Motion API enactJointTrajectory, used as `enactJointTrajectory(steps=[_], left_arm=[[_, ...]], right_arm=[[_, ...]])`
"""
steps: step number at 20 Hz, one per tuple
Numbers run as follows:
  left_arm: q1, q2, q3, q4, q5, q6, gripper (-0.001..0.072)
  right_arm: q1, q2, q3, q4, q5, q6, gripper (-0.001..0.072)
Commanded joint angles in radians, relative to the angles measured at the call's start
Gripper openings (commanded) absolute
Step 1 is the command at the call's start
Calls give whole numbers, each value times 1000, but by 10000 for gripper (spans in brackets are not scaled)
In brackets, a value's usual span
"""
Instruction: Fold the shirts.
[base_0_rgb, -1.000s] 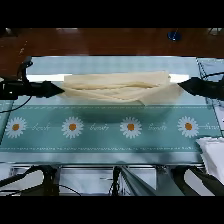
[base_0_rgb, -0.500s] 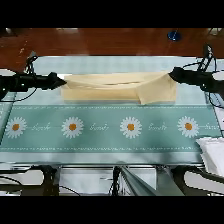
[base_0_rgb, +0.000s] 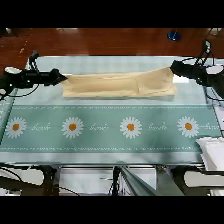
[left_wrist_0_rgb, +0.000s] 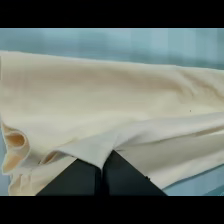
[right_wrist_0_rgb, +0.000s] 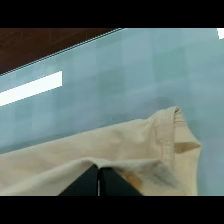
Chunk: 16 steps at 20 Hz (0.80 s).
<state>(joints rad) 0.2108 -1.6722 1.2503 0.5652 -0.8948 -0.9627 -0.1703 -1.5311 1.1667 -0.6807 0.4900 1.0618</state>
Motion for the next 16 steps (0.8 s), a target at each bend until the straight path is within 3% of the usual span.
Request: enactJointTrajectory(steps=[1,6,7,8,9,10,12,13,14,15,16], left_arm=[[-6,-23,34,-1,52,10,27],[-6,-81,35,-2,50,9,71],[-5,-86,35,-2,58,9,154],[-5,-89,35,-2,77,9,294],[-5,-89,35,-2,94,9,357],[-5,-87,35,-2,116,9,393],[-5,-87,40,-2,146,9,394],[-5,-87,45,-1,155,9,398],[-5,-87,50,-1,159,13,514],[-4,-87,55,-1,170,13,720],[-3,-85,60,3,171,12,720]], right_arm=[[8,-37,6,-2,-12,-1,22],[60,-81,6,-2,-69,-1,23],[68,-89,6,-2,-82,-1,23],[68,-93,6,-1,-90,-1,23],[68,-95,6,-2,-97,-1,23],[68,-95,6,-1,-114,-1,23],[68,-95,6,3,-156,0,24],[68,-95,6,4,-171,0,63],[68,-95,6,6,-180,0,181],[68,-94,6,9,-181,0,326],[67,-90,6,13,-176,0,455]])
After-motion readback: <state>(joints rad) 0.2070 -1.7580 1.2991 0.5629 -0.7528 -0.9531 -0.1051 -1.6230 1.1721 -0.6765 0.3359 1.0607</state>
